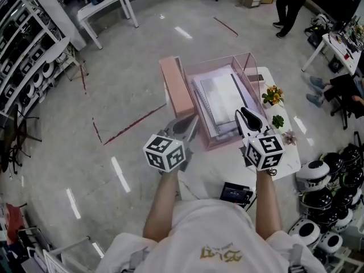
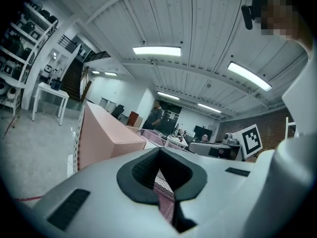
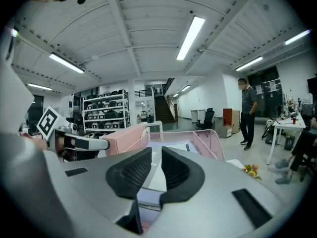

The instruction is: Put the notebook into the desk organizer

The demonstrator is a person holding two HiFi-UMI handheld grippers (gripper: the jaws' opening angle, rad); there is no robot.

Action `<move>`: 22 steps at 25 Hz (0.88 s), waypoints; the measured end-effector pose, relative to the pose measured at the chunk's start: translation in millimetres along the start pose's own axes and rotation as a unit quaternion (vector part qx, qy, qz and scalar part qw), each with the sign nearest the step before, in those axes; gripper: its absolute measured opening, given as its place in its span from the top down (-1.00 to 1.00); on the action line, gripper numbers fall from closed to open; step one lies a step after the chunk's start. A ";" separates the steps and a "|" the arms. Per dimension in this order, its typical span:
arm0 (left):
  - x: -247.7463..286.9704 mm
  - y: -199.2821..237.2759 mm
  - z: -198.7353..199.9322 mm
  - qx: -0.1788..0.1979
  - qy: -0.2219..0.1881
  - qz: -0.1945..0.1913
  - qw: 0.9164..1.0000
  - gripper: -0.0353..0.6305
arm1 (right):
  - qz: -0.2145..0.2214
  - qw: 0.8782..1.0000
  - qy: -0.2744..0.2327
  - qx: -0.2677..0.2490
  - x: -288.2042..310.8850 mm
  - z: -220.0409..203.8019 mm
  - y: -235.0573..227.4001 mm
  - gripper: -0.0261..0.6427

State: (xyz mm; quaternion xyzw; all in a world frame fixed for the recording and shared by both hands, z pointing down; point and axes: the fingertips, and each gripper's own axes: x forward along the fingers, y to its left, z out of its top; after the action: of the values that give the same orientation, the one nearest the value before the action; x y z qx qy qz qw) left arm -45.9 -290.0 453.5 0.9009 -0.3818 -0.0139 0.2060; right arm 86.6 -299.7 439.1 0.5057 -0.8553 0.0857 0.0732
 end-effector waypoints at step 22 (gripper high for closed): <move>6.9 -15.2 -4.5 0.016 0.003 -0.010 1.000 0.85 | -0.035 0.998 0.010 0.044 -27.5 -20.7 1.9 0.89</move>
State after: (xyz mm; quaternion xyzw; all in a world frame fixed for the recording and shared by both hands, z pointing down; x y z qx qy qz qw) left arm -29.8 -283.7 452.7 0.9080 -0.3723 -0.0071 0.1923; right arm 98.9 -270.8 453.3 0.5370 -0.8319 0.1254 0.0621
